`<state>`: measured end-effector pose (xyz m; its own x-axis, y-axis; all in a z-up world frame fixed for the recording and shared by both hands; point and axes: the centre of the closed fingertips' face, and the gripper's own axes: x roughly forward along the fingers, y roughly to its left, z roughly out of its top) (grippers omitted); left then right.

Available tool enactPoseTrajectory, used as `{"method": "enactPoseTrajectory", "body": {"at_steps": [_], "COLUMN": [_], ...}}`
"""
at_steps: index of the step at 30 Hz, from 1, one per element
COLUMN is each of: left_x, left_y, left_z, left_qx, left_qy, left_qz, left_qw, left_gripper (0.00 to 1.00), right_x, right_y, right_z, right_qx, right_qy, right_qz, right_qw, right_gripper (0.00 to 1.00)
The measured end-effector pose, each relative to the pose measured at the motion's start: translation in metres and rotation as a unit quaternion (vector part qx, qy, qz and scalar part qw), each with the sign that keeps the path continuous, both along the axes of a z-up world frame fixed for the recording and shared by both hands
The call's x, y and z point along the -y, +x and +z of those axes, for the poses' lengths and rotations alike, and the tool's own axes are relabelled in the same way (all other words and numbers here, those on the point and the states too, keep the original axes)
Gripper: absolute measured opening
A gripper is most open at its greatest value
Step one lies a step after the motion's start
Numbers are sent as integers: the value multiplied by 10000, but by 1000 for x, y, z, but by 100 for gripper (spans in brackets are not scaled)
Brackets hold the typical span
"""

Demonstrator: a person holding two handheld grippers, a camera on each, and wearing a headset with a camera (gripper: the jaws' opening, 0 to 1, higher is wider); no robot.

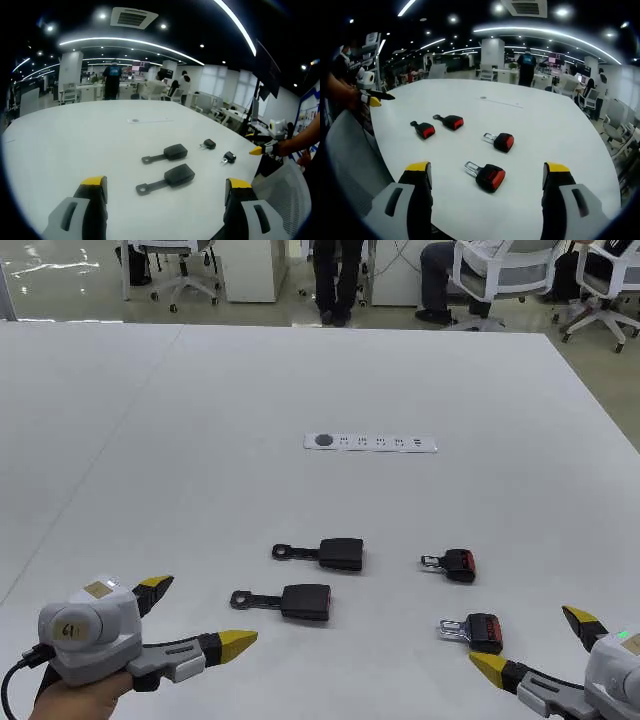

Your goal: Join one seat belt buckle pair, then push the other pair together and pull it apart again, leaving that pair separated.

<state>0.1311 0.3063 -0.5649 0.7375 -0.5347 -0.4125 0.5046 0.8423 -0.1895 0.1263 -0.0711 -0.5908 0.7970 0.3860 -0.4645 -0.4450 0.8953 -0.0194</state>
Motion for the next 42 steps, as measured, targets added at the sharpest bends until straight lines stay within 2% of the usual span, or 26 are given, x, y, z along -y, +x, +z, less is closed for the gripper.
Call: {"method": "enactPoseTrajectory", "body": {"at_steps": [18,42], "left_x": [5,1], "left_y": [-5,-6], "left_z": [8,6], "left_qx": [27,56], "left_qy": [-12,35], "left_qz": [12,-20], "left_qw": [10000,10000], "left_gripper": [100,100], "right_x": [0,6], "right_y": [-5,-12], "right_z": [1,0], "right_qx": [-4,13], "right_qy": [-6,-10], "right_qz": [10,20], "right_qw": [10000,10000], "right_gripper": [92,93]}}
